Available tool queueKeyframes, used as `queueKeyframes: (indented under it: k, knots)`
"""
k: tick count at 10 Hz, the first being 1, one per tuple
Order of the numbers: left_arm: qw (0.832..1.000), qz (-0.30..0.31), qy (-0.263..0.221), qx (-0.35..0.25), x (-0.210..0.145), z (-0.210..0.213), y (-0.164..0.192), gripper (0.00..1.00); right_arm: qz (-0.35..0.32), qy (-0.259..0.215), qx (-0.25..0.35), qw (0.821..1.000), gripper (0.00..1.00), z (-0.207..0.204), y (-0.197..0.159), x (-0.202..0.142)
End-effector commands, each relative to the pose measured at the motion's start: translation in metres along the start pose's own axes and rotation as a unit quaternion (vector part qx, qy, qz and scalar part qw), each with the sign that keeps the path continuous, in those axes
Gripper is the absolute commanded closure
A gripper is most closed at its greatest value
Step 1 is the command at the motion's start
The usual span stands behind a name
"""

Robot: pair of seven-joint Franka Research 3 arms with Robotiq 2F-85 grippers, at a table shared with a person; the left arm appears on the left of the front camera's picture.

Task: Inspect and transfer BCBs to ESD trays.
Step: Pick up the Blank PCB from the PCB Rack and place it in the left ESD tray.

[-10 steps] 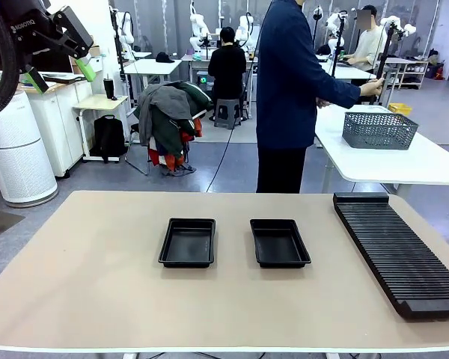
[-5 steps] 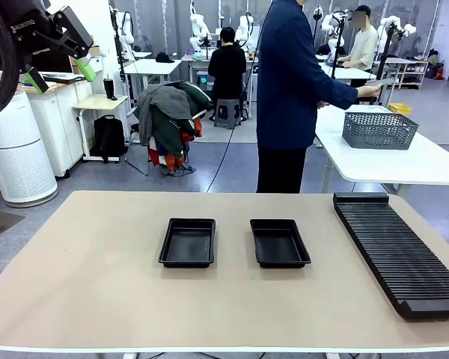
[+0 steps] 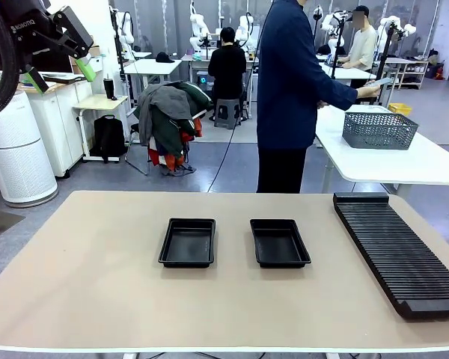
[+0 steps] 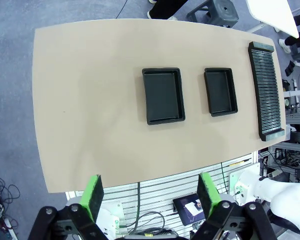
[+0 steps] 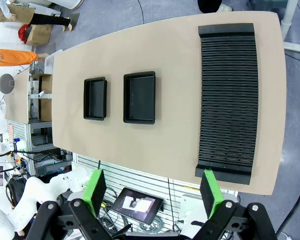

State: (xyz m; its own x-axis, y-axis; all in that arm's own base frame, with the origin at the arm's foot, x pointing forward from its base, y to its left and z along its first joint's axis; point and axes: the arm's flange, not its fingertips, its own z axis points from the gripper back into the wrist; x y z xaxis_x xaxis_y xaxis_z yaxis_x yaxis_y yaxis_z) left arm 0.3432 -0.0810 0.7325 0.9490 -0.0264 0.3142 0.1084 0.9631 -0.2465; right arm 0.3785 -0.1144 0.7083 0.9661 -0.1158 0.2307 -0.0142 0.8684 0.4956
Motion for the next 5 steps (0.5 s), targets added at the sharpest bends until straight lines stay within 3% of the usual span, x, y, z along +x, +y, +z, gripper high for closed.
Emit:
queueKeyframes:
  k: [1,5]
  knots:
    - [1.0,0.0,0.0,0.0,-0.0002,0.0004,-0.0001,0.0,0.0,0.001,0.0,1.0,0.0,-0.0005,-0.0003,-0.0003]
    - [1.0,0.0,0.0,0.0,-0.0002,0.0004,-0.0001,0.0,0.0,0.001,0.0,1.0,0.0,-0.0005,-0.0003,-0.0003]
